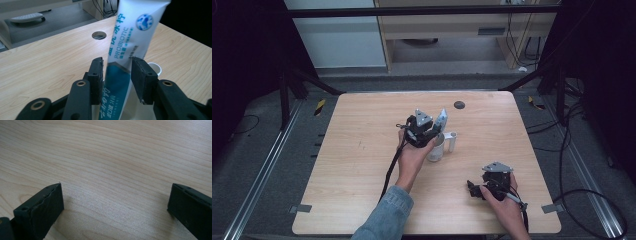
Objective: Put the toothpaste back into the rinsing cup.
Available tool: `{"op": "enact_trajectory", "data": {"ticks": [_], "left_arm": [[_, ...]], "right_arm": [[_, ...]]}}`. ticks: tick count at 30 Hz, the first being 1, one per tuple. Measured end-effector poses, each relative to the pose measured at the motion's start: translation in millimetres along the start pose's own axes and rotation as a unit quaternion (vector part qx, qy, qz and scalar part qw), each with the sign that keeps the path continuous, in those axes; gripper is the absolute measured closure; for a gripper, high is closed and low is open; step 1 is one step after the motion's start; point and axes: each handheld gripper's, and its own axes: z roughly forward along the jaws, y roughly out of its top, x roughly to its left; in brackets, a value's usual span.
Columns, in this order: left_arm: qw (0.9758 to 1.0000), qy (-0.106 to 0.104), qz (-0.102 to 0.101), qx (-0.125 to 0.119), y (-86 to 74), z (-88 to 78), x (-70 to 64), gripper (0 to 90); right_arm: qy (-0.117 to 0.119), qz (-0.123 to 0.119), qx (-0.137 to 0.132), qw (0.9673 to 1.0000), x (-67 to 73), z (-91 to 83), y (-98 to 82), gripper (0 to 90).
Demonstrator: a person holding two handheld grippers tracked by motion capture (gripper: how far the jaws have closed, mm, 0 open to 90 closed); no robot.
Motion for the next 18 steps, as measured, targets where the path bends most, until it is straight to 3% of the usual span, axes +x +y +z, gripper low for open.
{"op": "enact_trajectory", "data": {"ticks": [18], "left_arm": [[0.9999, 0.003, 0.010, -0.008, -0.6, -6.1, -2.7, 58.3]], "right_arm": [[0.000, -0.001, 0.000, 1.0000, -0.2, 0.0, 0.0, 0.4]]}}
